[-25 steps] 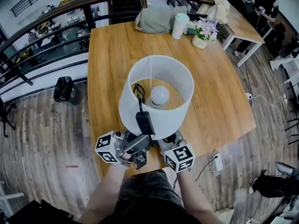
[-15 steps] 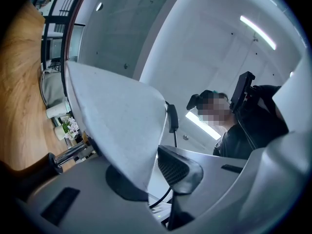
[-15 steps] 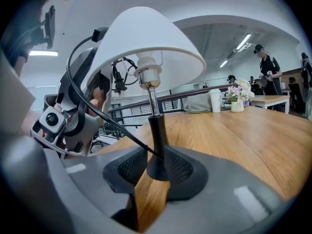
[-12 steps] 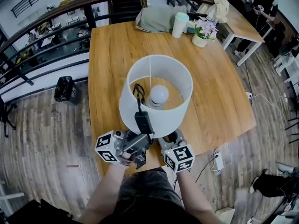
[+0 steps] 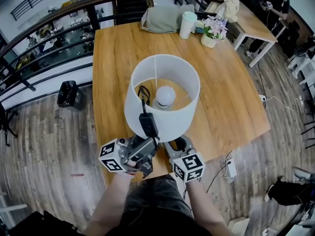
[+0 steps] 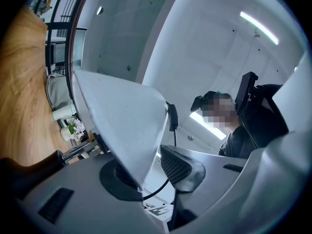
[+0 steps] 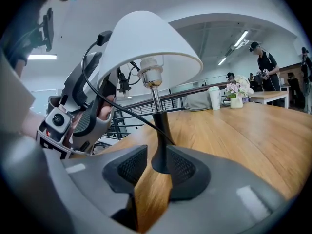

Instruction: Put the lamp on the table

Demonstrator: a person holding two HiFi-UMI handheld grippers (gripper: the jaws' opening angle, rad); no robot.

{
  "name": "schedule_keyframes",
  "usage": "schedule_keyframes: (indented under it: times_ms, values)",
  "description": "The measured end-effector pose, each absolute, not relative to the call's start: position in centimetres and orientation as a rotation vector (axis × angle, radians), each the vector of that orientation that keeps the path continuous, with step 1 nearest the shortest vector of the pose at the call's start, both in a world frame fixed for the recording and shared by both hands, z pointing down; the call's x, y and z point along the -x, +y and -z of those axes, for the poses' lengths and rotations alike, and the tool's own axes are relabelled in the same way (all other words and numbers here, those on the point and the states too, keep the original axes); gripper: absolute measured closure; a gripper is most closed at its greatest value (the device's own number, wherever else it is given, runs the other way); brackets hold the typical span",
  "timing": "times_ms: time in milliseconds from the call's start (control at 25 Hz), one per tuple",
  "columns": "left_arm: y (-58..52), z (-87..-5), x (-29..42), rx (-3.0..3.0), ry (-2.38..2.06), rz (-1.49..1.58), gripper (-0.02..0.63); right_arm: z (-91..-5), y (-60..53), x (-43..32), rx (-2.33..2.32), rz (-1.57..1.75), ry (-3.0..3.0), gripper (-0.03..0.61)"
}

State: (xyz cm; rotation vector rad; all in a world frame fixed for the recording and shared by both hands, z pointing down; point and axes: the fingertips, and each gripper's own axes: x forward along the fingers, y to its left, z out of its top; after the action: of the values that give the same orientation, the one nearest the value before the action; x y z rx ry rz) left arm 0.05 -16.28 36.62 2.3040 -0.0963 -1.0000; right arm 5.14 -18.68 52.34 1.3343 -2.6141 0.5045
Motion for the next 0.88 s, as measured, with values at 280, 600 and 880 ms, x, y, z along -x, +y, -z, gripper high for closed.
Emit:
schedule_keyframes:
  times_ms: [280,600,880]
  values:
    - [-15.9,-37.1,0.4,-2.283,-0.126,0.994,0.508,-51.6,-18.2,-4.5,-1.326,-0.495,-2.637,0.460]
    - [-16.0,-38.2,0.2,-2.269,-0.163,0.936,0.494,-51.3,-17.7,-3.8,-1.310,-0.498,-2.661,0.462]
    - [-15.8,-39.5,0.2,-2.256,-0.173,0.901,0.463,-51.7,-17.5,-3.8,-1.310,-0.511,-2.659,0.463]
